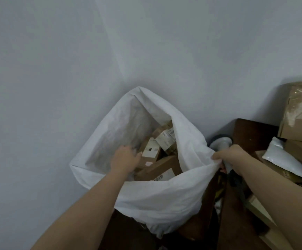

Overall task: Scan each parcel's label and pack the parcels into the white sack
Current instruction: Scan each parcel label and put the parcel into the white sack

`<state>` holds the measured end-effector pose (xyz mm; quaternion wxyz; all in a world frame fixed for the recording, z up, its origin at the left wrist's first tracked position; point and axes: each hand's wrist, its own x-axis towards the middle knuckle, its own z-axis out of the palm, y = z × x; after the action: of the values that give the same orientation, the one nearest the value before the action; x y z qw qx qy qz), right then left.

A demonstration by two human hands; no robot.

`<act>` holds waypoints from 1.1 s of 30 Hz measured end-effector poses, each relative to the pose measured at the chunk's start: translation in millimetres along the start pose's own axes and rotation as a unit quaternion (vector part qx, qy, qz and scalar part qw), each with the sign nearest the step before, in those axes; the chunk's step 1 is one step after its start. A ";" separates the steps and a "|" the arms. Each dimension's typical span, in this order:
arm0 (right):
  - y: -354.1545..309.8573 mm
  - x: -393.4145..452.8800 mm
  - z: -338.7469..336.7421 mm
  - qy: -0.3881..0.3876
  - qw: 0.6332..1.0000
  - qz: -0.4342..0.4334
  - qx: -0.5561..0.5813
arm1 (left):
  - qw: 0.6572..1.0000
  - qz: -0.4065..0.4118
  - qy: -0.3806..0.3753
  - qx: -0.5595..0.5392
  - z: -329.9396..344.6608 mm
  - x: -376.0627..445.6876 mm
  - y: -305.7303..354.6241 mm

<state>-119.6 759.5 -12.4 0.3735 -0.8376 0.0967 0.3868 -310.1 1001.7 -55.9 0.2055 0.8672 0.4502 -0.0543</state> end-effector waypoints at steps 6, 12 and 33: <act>-28.5 19.1 21.0 0.155 0.979 -0.096 -0.094 | 0.980 0.009 0.177 0.088 -34.4 48.5 -23.0; -79.2 27.6 55.2 0.186 0.940 -0.202 -0.204 | 0.988 -0.032 0.123 0.088 -44.7 92.0 -42.6; -169.0 25.7 71.9 0.233 0.921 -0.306 0.063 | 0.923 -0.035 0.378 -0.057 -175.2 147.1 -45.6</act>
<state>-67.2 931.8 31.9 0.4921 -0.8678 -0.0556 0.0408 -276.0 1207.6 48.4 0.0673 0.7936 0.5273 0.2961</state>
